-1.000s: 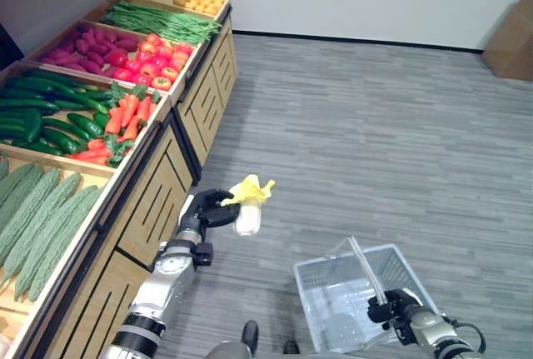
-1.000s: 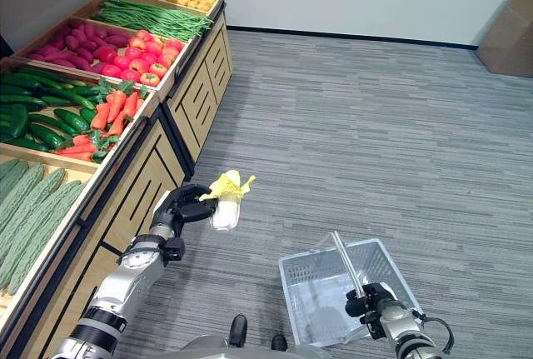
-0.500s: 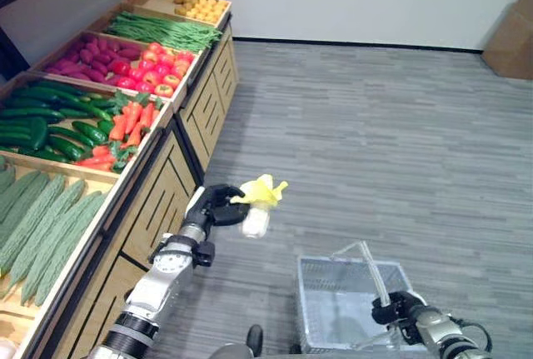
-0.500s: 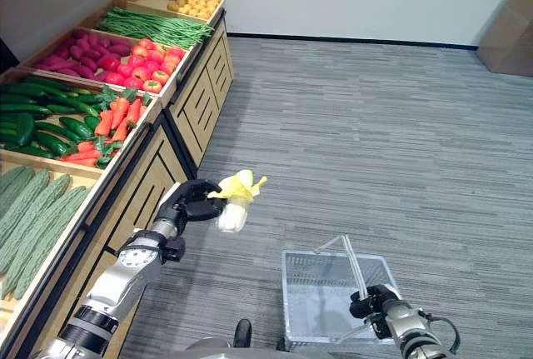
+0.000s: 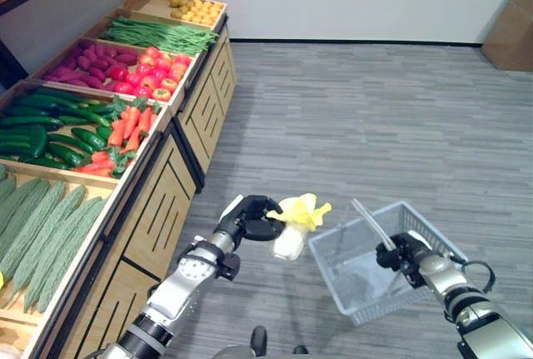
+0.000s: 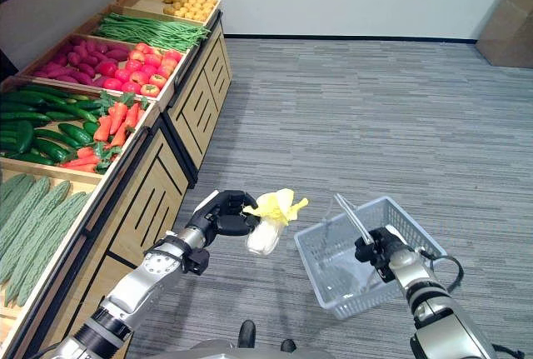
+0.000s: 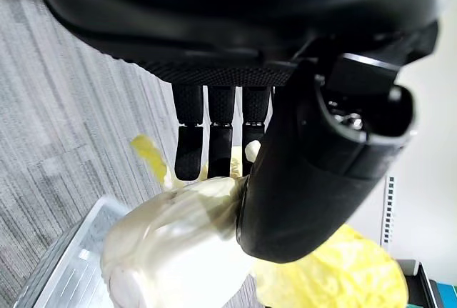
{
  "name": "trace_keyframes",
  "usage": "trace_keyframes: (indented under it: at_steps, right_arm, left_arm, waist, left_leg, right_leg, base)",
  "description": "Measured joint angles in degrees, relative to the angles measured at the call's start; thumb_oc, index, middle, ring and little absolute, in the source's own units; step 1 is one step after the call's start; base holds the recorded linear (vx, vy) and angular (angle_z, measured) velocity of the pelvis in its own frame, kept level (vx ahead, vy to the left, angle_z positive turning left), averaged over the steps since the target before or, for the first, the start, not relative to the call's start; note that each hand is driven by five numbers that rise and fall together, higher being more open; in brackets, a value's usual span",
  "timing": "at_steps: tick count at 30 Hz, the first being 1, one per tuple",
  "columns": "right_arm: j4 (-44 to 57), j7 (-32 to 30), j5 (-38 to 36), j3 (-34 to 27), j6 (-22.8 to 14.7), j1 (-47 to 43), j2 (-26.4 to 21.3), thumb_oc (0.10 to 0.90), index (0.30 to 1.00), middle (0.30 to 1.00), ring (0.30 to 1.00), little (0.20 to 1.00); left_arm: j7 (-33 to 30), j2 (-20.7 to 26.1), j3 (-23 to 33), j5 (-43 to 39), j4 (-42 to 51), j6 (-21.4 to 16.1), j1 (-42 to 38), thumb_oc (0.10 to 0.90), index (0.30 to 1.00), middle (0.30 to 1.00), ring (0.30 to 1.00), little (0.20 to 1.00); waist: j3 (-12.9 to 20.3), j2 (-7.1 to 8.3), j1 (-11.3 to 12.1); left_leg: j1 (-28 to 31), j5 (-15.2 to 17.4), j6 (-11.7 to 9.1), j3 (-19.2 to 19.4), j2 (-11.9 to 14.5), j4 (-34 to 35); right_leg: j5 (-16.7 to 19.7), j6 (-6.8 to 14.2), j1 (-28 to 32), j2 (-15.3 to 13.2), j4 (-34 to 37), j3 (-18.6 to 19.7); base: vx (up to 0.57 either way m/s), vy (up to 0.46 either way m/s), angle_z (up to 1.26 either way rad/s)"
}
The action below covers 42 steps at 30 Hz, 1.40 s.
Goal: Get the vegetables into the basket
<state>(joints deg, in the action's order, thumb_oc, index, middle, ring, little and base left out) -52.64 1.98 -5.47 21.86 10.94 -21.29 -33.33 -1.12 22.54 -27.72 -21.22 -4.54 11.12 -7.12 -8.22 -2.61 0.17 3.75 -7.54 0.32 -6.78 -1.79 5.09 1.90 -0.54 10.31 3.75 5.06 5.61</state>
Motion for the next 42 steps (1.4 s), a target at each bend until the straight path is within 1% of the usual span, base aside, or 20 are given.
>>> trace_keyframes:
  at_steps: [2,3,5,7,8,10,12,14,17,19,21,22,25,28,31,42]
  right_arm:
    - [1.9,-0.16,-0.12,0.15,0.45,-0.76,0.35,0.4,0.3,0.3,0.3,0.3]
    - [3.63,-0.59,-0.63,0.24,0.48,-1.35,1.01,0.4,0.3,0.3,0.3,0.3]
    - [4.71,-0.92,-2.04,0.25,0.25,-1.81,2.05,0.4,0.3,0.3,0.3,0.3]
    - [6.98,-1.83,-2.27,1.39,1.14,-1.9,2.79,0.4,0.3,0.3,0.3,0.3]
    - [8.82,-1.98,-2.3,1.49,1.18,-1.91,4.13,0.4,0.3,0.3,0.3,0.3]
    - [11.17,-2.09,-2.41,1.71,1.2,-1.9,5.56,0.4,0.3,0.3,0.3,0.3]
    - [12.67,-2.5,-2.4,1.75,1.21,-1.9,6.56,0.4,0.3,0.3,0.3,0.3]
    - [14.57,-3.13,-2.41,2.23,1.27,-1.9,7.5,0.4,0.3,0.3,0.3,0.3]
    - [16.41,-3.61,-2.39,3.65,1.29,-1.9,7.95,0.4,0.3,0.3,0.3,0.3]
    - [16.46,-3.64,-2.39,3.95,1.29,-1.9,8.72,0.4,0.3,0.3,0.3,0.3]
    - [16.71,-4.04,-2.39,4.61,1.29,-1.89,8.98,0.4,0.3,0.3,0.3,0.3]
    - [16.79,-4.15,-2.39,4.74,1.29,-1.9,9.07,0.4,0.3,0.3,0.3,0.3]
    - [17.11,-4.43,-2.39,6.26,1.31,-1.85,9.09,0.4,0.3,0.3,0.3,0.3]
    - [17.15,-4.78,-2.34,6.45,1.33,-1.56,8.95,0.4,0.3,0.3,0.3,0.3]
    - [17.2,-5.81,-2.35,6.36,1.33,-1.55,8.51,0.4,0.3,0.3,0.3,0.3]
    - [16.97,-5.82,-2.34,6.13,1.33,-0.46,8.53,0.4,0.3,0.3,0.3,0.3]
  left_arm:
    - [0.0,-1.12,-0.87,0.64,-2.48,0.0,-0.98,0.4,0.3,0.3,0.3,0.3]
    - [-0.26,-2.65,-2.1,1.74,-5.35,0.51,-2.34,0.4,0.3,0.3,0.3,0.3]
    - [-0.23,-3.43,-2.45,2.5,-7.07,1.23,-2.75,0.4,0.3,0.3,0.3,0.3]
    - [-0.3,-4.14,-3.09,3.35,-9.03,1.2,-3.51,0.4,0.3,0.3,0.3,0.3]
    - [-0.93,-5.42,-3.16,4.38,-11.88,1.34,-4.56,0.4,0.3,0.3,0.3,0.3]
    - [-1.72,-6.42,-3.19,5.53,-14.25,1.39,-5.35,0.4,0.3,0.3,0.3,0.3]
    - [-2.76,-7.11,-3.59,5.58,-15.78,1.41,-5.99,0.4,0.3,0.3,0.3,0.3]
    - [-4.03,-9.0,-3.76,7.05,-20.29,1.51,-7.94,0.4,0.3,0.3,0.3,0.3]
    - [-5.41,-10.47,-4.26,7.94,-24.6,1.63,-9.55,0.4,0.3,0.3,0.3,0.3]
    - [-6.45,-11.16,-4.32,8.61,-26.1,1.63,-9.7,0.575,0.544,0.544,0.544,0.544]
    - [-7.64,-11.99,-4.3,10.14,-28.72,1.72,-10.14,0.584,0.558,0.558,0.558,0.558]
    - [-8.02,-12.21,-4.27,10.1,-29.93,1.77,-10.4,0.9,1.0,1.0,1.0,1.0]
    - [-8.54,-12.71,-4.24,10.47,-31.72,2.07,-10.8,0.9,1.0,1.0,1.0,1.0]
    - [-8.65,-12.77,-4.24,12.45,-31.9,2.11,-10.83,0.9,1.0,1.0,1.0,1.0]
    - [-8.87,-12.79,-4.25,13.53,-32.01,2.13,-10.82,0.9,1.0,1.0,1.0,1.0]
    - [-9.24,-12.38,-4.24,14.46,-32.03,2.15,-10.82,0.9,1.0,1.0,1.0,1.0]
  waist:
    - [0.01,-0.09,-0.03]
    - [-0.02,-0.13,-0.21]
    - [-0.03,-0.13,-0.23]
    - [-0.03,-0.14,-0.46]
    - [-0.05,-0.11,-0.8]
    - [-0.06,-0.12,-1.18]
    - [-0.06,-0.12,-1.32]
    - [-0.09,-0.08,-1.31]
    - [-0.11,-0.03,-1.49]
    - [-0.13,-0.01,-1.71]
    - [-0.14,0.0,-2.0]
    - [-0.14,0.0,-2.11]
    - [-0.14,0.01,-2.61]
    - [-0.14,0.0,-3.01]
    - [-0.14,0.0,-3.06]
    - [-0.15,-0.01,-2.98]
  left_leg:
    - [-0.01,0.0,-0.01,0.0,-0.01,0.0]
    - [0.0,-0.02,-0.03,0.0,0.03,0.0]
    - [-0.01,-0.01,-0.03,0.08,0.02,0.0]
    - [0.0,-0.01,-0.03,0.3,0.04,0.0]
    - [0.0,-0.01,-0.03,0.49,0.07,-0.01]
    - [-0.02,-0.01,-0.03,0.78,0.08,-0.01]
    - [-0.04,-0.01,-0.02,1.03,0.09,-0.01]
    - [-0.14,-0.01,-0.02,1.16,0.09,0.0]
    - [-0.23,0.01,-0.03,1.29,0.1,0.0]
    - [-0.3,0.02,-0.03,1.4,0.09,0.0]
    - [-0.31,0.02,-0.02,1.63,0.1,0.0]
    - [-0.33,0.02,-0.02,1.77,0.1,0.0]
    - [-0.51,0.08,0.01,2.4,0.19,0.01]
    - [-0.53,0.12,0.04,2.68,0.22,0.01]
    - [-0.52,0.13,0.03,2.68,0.27,0.01]
    - [-0.52,0.13,0.03,2.62,0.3,0.01]
  right_leg:
    - [-0.01,0.01,0.01,0.01,0.0,-0.03]
    - [0.0,0.0,0.0,0.03,0.0,-0.04]
    - [0.0,0.0,-0.01,0.02,0.0,0.01]
    - [-0.01,0.0,-0.05,0.03,0.0,0.09]
    - [0.0,0.0,-0.1,0.03,0.0,0.21]
    - [0.0,0.0,-0.18,0.02,0.0,0.43]
    - [0.0,0.0,-0.26,0.0,0.0,0.65]
    - [0.01,0.02,-0.38,-0.02,0.0,0.74]
    - [0.02,0.02,-0.52,-0.05,0.0,0.87]
    - [0.02,0.03,-0.63,-0.06,0.0,0.98]
    - [0.03,0.04,-0.73,-0.09,0.0,1.22]
    - [0.03,0.05,-0.76,-0.11,0.0,1.35]
    - [0.15,0.19,-1.12,-0.1,0.0,1.92]
    - [0.19,0.24,-1.21,-0.11,0.0,2.2]
    - [0.2,0.24,-1.21,-0.07,0.0,2.19]
    - [0.21,0.23,-1.2,-0.03,0.0,2.12]
  base:
    - [0.0,0.0,0.0]
    - [0.0,0.0,0.0]
    - [0.0,0.0,0.0]
    - [0.0,0.0,0.0]
    - [0.01,-0.01,-0.05]
    - [0.0,-0.009,-0.06]
    - [0.0,-0.008,-0.06]
    - [0.0,-0.006,-0.02]
    - [0.01,-0.006,-0.01]
    - [0.0,0.0,0.0]
    - [0.01,-0.006,-0.06]
    - [0.01,-0.004,-0.09]
    - [0.02,-0.007,-0.11]
    - [0.01,-0.004,-0.05]
    - [0.0,0.0,0.0]
    - [0.0,0.0,0.0]
